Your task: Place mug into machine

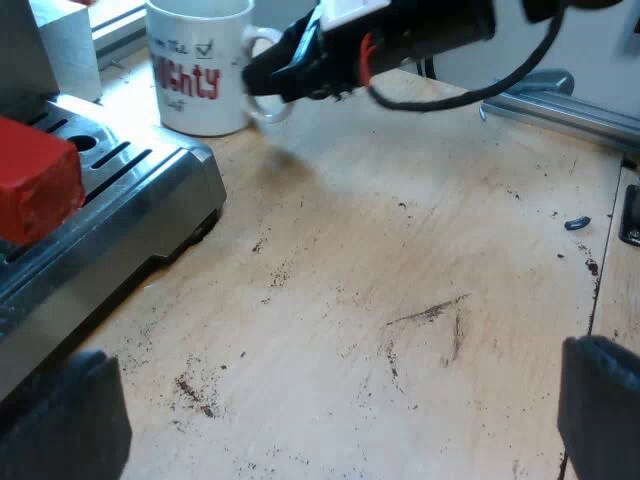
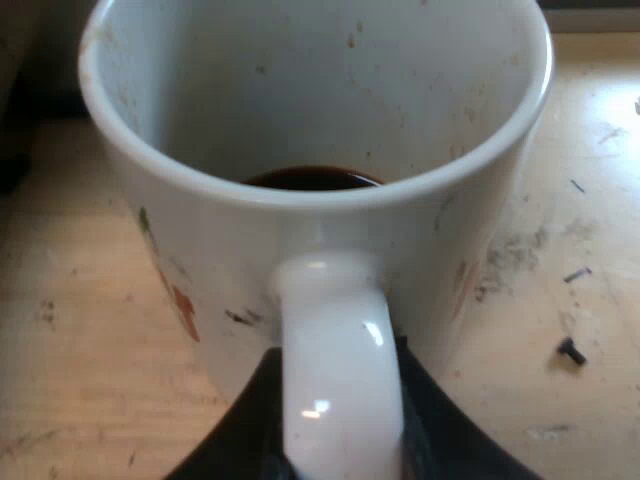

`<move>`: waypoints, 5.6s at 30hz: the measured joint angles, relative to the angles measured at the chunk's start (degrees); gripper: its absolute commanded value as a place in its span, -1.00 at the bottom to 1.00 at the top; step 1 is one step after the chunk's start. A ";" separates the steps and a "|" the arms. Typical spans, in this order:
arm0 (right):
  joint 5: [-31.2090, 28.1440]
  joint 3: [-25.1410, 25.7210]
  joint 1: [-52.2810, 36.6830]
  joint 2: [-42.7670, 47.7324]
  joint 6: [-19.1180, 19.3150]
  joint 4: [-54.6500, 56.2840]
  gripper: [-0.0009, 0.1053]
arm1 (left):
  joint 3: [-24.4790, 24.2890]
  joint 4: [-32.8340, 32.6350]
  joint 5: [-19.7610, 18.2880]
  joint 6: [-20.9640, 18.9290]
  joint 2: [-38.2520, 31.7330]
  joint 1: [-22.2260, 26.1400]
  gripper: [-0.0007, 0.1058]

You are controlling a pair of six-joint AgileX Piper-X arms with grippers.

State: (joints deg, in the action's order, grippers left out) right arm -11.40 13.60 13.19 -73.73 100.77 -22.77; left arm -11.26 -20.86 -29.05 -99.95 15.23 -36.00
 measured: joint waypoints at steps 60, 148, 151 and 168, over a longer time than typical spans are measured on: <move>-6.06 11.66 39.10 8.73 -4.23 17.49 -0.98 | 6.48 17.93 26.20 0.10 8.15 0.00 0.68; -10.69 27.40 38.81 -26.10 -3.59 -10.73 -0.08 | 6.48 18.00 26.20 0.10 8.15 0.00 0.68; -10.69 28.45 38.73 -26.93 -3.45 -10.77 -0.08 | 6.48 18.00 26.20 0.10 8.15 0.00 0.68; -10.69 23.70 39.84 -17.92 -3.45 -0.40 -0.08 | 6.48 18.92 26.20 0.10 8.15 0.00 0.68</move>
State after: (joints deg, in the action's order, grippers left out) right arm -22.09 37.30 53.04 -91.65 97.32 -23.17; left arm -4.78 -1.94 -2.85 -99.85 23.38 -36.00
